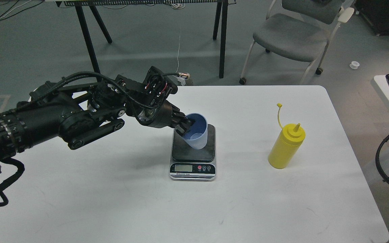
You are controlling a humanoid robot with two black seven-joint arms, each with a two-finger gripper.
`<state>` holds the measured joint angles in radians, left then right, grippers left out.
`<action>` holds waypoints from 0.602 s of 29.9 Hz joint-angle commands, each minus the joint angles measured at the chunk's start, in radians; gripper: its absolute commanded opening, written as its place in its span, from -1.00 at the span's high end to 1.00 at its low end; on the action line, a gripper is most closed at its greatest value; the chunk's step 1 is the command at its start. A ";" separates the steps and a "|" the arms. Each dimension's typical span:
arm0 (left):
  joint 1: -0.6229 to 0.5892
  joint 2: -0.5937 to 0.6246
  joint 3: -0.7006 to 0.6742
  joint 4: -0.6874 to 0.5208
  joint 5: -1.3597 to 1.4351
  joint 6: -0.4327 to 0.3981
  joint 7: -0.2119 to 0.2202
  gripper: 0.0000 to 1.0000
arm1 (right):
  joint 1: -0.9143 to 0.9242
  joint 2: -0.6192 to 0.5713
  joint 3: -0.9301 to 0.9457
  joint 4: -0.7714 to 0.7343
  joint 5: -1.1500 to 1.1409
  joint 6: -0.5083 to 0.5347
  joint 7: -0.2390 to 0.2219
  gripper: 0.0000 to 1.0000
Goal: Pour seasoning into cup on scale with both arms
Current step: 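Lift the blue cup with the left gripper and lower it onto the scale, then open the left gripper and withdraw it up from the cup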
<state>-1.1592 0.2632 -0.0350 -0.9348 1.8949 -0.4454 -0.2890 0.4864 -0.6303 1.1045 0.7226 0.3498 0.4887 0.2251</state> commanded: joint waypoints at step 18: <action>0.039 -0.006 -0.013 0.040 -0.011 0.013 0.010 0.19 | -0.002 -0.003 0.001 0.003 0.000 0.000 0.000 -0.99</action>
<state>-1.1202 0.2577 -0.0437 -0.8942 1.8847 -0.4339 -0.2791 0.4860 -0.6322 1.1061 0.7257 0.3498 0.4887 0.2255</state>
